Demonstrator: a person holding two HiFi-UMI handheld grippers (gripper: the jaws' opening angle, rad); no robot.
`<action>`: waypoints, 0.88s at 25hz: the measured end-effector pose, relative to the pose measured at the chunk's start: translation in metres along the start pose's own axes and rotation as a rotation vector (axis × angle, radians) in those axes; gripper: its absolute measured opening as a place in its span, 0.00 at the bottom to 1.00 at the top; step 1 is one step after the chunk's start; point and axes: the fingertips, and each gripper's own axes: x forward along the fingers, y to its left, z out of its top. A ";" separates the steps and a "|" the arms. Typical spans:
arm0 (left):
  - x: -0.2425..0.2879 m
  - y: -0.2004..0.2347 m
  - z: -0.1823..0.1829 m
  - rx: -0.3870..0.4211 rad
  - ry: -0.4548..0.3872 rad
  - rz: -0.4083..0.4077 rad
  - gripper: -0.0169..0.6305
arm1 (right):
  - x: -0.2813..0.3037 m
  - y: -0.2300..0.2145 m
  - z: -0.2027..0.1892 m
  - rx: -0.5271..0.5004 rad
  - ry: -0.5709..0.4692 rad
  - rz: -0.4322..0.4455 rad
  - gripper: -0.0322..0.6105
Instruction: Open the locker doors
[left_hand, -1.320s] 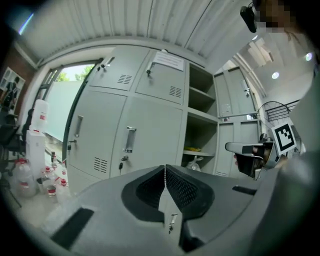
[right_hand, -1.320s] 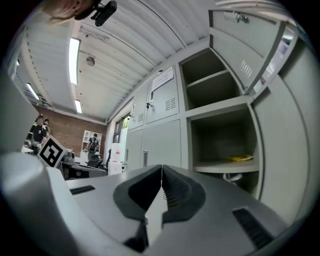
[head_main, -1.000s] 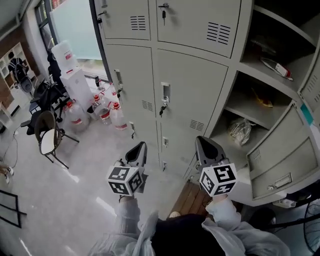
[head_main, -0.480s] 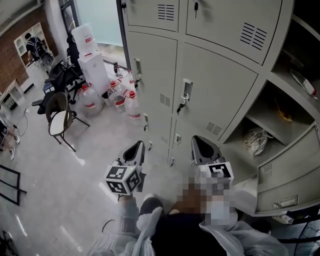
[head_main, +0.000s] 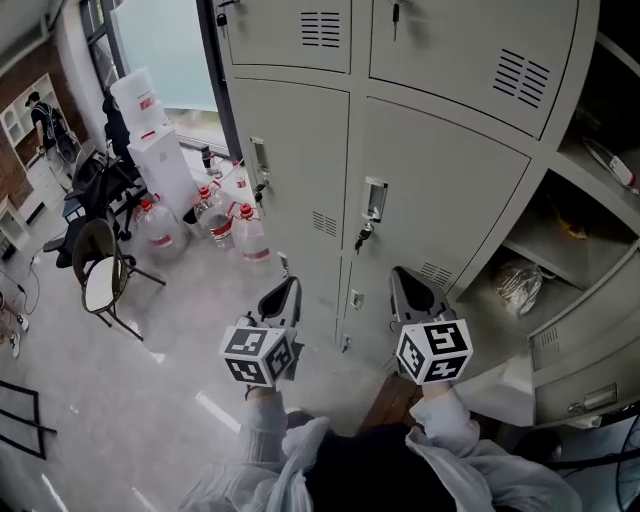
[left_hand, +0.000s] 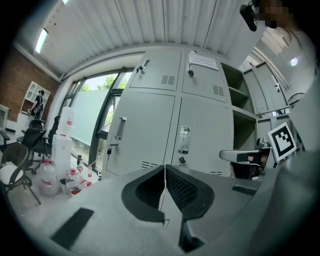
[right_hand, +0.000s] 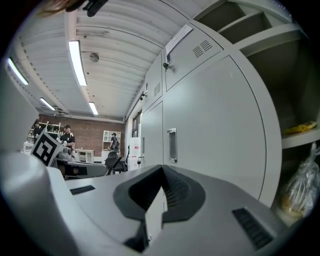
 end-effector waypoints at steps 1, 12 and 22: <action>0.005 0.007 0.000 0.003 0.004 -0.015 0.04 | 0.008 0.000 0.000 0.006 -0.004 -0.018 0.05; 0.067 0.078 0.025 0.025 0.028 -0.172 0.04 | 0.092 0.016 0.015 0.011 -0.029 -0.180 0.15; 0.113 0.112 0.031 0.034 0.050 -0.305 0.04 | 0.130 0.001 0.018 0.010 -0.040 -0.407 0.30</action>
